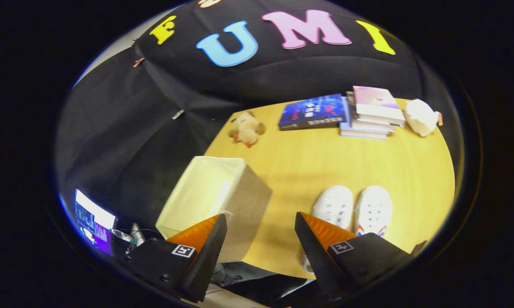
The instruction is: Open the storage box then place both shoes into the box .Put the left shoe in first, then the right shoe, with the right side of both shoes facing outward in a uniform manner.
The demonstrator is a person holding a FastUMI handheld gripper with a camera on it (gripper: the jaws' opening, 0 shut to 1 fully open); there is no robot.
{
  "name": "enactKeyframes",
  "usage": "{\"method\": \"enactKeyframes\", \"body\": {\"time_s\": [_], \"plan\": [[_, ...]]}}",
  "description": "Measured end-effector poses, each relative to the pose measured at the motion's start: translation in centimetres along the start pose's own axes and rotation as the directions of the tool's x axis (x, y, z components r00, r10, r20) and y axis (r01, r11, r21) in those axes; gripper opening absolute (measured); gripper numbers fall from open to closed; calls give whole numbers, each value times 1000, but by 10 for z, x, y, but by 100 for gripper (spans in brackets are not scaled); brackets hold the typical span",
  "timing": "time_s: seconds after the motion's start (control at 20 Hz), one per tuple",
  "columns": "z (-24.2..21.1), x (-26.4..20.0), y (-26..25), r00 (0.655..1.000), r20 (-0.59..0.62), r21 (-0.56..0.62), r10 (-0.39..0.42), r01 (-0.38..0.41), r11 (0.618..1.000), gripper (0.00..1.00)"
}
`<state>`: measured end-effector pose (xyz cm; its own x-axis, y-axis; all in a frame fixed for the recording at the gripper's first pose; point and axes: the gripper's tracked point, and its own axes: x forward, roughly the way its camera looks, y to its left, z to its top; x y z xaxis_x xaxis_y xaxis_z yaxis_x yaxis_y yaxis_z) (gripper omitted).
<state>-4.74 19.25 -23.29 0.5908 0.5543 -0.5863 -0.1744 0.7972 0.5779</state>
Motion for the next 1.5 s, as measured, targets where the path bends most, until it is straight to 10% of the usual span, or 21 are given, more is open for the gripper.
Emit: {"method": "enactKeyframes", "body": {"time_s": [0.65, 0.9, 1.05, 1.5], "plan": [[-80, 52, -120, 949, -224, -21, -220, 221, 975, 87], [-93, 73, -127, 921, -294, -69, -255, 246, 967, 60], [-89, 70, -138, 911, -301, -47, -281, 280, 959, 11], [-42, 23, -76, 966, -218, 206, -140, 186, 961, 6]]}}
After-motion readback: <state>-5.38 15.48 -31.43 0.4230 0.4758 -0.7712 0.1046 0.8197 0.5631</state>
